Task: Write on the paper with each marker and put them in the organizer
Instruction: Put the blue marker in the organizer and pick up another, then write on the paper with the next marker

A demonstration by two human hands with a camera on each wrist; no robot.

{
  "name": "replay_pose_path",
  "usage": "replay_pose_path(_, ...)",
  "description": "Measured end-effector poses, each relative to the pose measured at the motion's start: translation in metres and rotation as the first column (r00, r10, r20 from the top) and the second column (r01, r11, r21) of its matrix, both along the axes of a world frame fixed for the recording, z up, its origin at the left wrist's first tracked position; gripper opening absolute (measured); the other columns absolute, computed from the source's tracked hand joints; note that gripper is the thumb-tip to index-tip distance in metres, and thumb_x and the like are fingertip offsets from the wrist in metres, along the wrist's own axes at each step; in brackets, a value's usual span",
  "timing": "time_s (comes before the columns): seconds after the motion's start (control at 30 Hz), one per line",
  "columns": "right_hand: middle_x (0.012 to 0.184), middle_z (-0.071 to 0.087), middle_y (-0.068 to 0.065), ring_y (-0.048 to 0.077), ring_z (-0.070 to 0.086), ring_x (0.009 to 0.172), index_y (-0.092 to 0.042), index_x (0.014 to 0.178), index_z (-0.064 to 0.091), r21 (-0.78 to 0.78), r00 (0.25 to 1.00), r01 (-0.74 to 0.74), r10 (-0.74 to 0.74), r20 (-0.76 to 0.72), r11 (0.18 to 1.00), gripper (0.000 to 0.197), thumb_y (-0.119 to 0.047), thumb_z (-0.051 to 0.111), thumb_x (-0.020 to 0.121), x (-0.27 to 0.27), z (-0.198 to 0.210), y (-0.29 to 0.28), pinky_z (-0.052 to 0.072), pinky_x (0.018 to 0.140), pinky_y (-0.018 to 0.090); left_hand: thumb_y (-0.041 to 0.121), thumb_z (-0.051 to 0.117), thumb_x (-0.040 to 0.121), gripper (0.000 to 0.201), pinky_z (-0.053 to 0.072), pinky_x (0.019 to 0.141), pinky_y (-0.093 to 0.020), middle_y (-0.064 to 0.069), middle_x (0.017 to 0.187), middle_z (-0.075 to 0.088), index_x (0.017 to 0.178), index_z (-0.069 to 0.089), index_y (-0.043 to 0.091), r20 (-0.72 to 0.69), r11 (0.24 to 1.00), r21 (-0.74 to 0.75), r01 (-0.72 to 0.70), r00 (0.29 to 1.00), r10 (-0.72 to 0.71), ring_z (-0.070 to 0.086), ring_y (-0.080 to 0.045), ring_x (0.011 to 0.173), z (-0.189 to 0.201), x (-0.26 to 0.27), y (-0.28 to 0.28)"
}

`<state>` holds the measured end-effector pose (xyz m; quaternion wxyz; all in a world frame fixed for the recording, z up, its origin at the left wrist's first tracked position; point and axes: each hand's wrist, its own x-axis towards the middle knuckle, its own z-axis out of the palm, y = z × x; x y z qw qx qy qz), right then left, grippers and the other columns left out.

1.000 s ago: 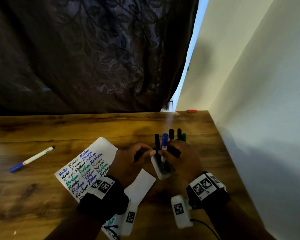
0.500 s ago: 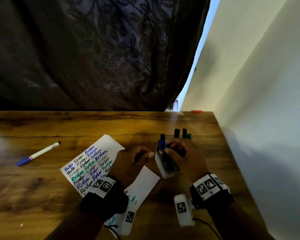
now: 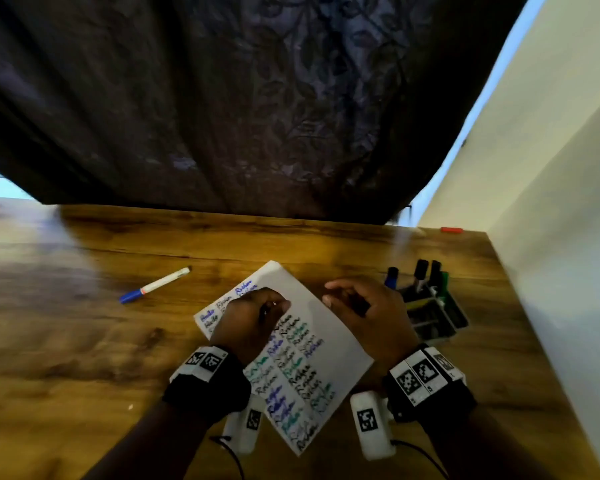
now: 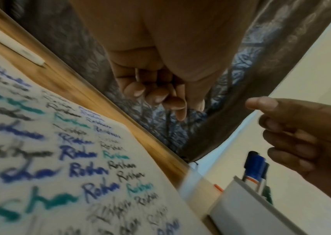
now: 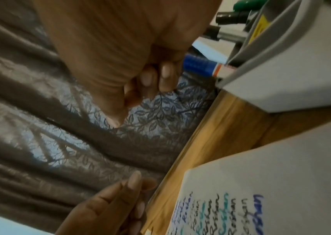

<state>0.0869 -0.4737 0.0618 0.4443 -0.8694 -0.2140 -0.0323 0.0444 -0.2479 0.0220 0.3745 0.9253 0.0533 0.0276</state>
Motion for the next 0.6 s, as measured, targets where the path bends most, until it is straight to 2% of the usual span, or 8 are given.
replay_pose_path(0.07, 0.077, 0.066, -0.015, 0.003, 0.062, 0.077, -0.030, 0.099, 0.072, -0.005, 0.998, -0.052, 0.052, -0.032, 0.999, 0.014, -0.034, 0.072, 0.086, -0.003, -0.005, 0.015, 0.048, 0.067, 0.014, 0.047, 0.059, 0.092, 0.019, 0.048, 0.069, -0.028, 0.005, 0.088, 0.069, 0.095, 0.067, 0.030, -0.035, 0.998, 0.025, -0.057, 0.998, 0.058, 0.063, -0.013, 0.077, -0.009, -0.001, 0.033)
replay_pose_path(0.13, 0.072, 0.064, -0.007, 0.009, 0.061, 0.070, -0.027, 0.100, 0.071, -0.006, 0.994, -0.097, 0.096, -0.048, 0.995, 0.014, -0.034, 0.070, 0.088, -0.006, -0.009, 0.028, 0.045, 0.064, 0.013, 0.043, 0.061, 0.092, 0.017, 0.046, 0.071, -0.027, 0.002, 0.095, 0.069, 0.097, 0.067, 0.028, -0.041, 0.991, 0.057, -0.121, 0.991, 0.124, 0.063, -0.016, 0.083, -0.017, -0.001, 0.070)
replay_pose_path(0.2, 0.068, 0.060, -0.009, 0.009, 0.059, 0.065, -0.029, 0.101, 0.069, -0.003, 0.988, -0.137, 0.137, -0.075, 0.991, 0.014, -0.036, 0.067, 0.089, -0.008, -0.014, 0.041, 0.047, 0.063, 0.018, 0.034, 0.063, 0.091, 0.020, 0.048, 0.079, -0.031, -0.006, 0.106, 0.067, 0.105, 0.067, 0.020, -0.048, 0.969, 0.140, -0.203, 0.976, 0.212, 0.063, -0.025, 0.094, -0.025, -0.003, 0.110)
replay_pose_path(0.23, 0.068, 0.060, -0.010, 0.008, 0.059, 0.063, -0.032, 0.102, 0.067, -0.008, 0.983, -0.156, 0.155, -0.096, 0.988, 0.014, -0.038, 0.066, 0.089, -0.009, -0.016, 0.047, 0.049, 0.062, 0.021, 0.032, 0.063, 0.091, 0.026, 0.050, 0.083, -0.037, -0.010, 0.113, 0.064, 0.112, 0.065, 0.017, -0.064, 0.946, 0.221, -0.237, 0.964, 0.257, 0.061, -0.030, 0.100, -0.029, -0.004, 0.130)
replay_pose_path(0.33, 0.075, 0.061, -0.017, 0.007, 0.058, 0.059, -0.040, 0.103, 0.063, -0.040, 0.972, -0.192, 0.184, -0.143, 0.981, 0.013, -0.040, 0.064, 0.090, -0.010, -0.021, 0.057, 0.049, 0.061, 0.024, 0.027, 0.063, 0.089, 0.043, 0.047, 0.093, -0.050, -0.014, 0.128, 0.050, 0.130, 0.054, 0.017, -0.114, 0.860, 0.417, -0.294, 0.922, 0.371, 0.049, -0.039, 0.115, -0.037, -0.003, 0.177)
replay_pose_path(0.47, 0.076, 0.062, -0.020, 0.006, 0.059, 0.059, -0.042, 0.103, 0.062, -0.084, 0.980, -0.160, 0.148, -0.133, 0.984, 0.015, -0.048, 0.062, 0.089, -0.014, -0.026, 0.060, 0.053, 0.062, 0.031, 0.025, 0.059, 0.091, 0.052, 0.035, 0.104, -0.052, -0.011, 0.141, 0.040, 0.142, 0.045, 0.022, -0.184, 0.798, 0.542, -0.264, 0.889, 0.419, 0.033, -0.038, 0.127, -0.042, 0.004, 0.209)
replay_pose_path(0.53, 0.078, 0.063, -0.019, 0.007, 0.060, 0.060, -0.042, 0.102, 0.063, -0.087, 0.982, -0.148, 0.136, -0.132, 0.985, 0.015, -0.048, 0.062, 0.089, -0.017, -0.027, 0.059, 0.055, 0.063, 0.034, 0.027, 0.055, 0.093, 0.049, 0.032, 0.105, -0.050, -0.010, 0.143, 0.039, 0.141, 0.046, 0.024, -0.265, 0.790, 0.574, -0.215, 0.865, 0.427, 0.031, -0.037, 0.130, -0.046, 0.005, 0.217)
replay_pose_path(0.6, 0.080, 0.064, -0.018, 0.008, 0.061, 0.062, -0.041, 0.102, 0.063, -0.084, 0.982, -0.143, 0.131, -0.135, 0.986, 0.014, -0.046, 0.063, 0.089, -0.019, -0.027, 0.057, 0.055, 0.064, 0.035, 0.026, 0.055, 0.093, 0.046, 0.032, 0.105, -0.049, -0.011, 0.142, 0.042, 0.137, 0.048, 0.021, -0.299, 0.778, 0.593, -0.210, 0.839, 0.454, 0.032, -0.037, 0.130, -0.049, 0.004, 0.218)
